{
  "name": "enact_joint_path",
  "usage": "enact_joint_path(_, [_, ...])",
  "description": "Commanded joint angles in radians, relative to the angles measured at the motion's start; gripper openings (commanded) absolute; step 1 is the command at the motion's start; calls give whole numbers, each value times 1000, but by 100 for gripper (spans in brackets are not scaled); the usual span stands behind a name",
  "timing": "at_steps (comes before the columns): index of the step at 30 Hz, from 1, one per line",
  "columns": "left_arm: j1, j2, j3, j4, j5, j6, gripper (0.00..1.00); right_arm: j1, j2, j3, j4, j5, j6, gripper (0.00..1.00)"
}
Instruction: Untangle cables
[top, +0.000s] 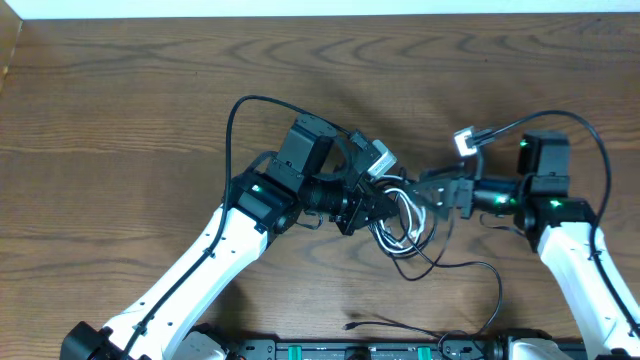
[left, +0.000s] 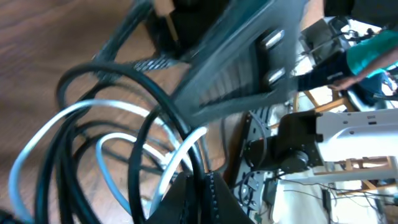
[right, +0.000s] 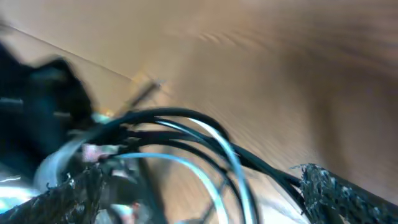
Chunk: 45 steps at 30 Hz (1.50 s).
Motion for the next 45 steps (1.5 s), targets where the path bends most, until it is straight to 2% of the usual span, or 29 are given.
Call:
enact_joint_path(1, [0,5,4,8,86,24,7,69,2,6,-50,283,-50,99])
enact_joint_path(5, [0,5,4,8,130,24,7,129,9,6,-60,402,-50,99])
enact_joint_path(13, [0,5,4,8,145,-18,7,216,76,6,-19,470,-44,99])
enact_joint_path(22, [1,5,4,10,145,-74,8,242,226,6,26,499,-37,98])
enact_joint_path(28, [1,5,4,67,145,-182,7,241,327,6,45,674,78,99])
enact_joint_path(30, [1,5,4,114,145,-280,7,241,349,6,45,729,109,98])
enact_joint_path(34, [3,5,4,285,145,-630,8,241,376,6,44,821,145,99])
enact_joint_path(39, [28,5,4,595,145,-1094,8,241,379,6,34,908,147,99])
enact_joint_path(42, [52,5,4,780,145,-1327,7,241,379,6,24,940,146,99])
enact_joint_path(45, [85,5,4,970,145,-1506,7,241,379,6,23,942,147,99])
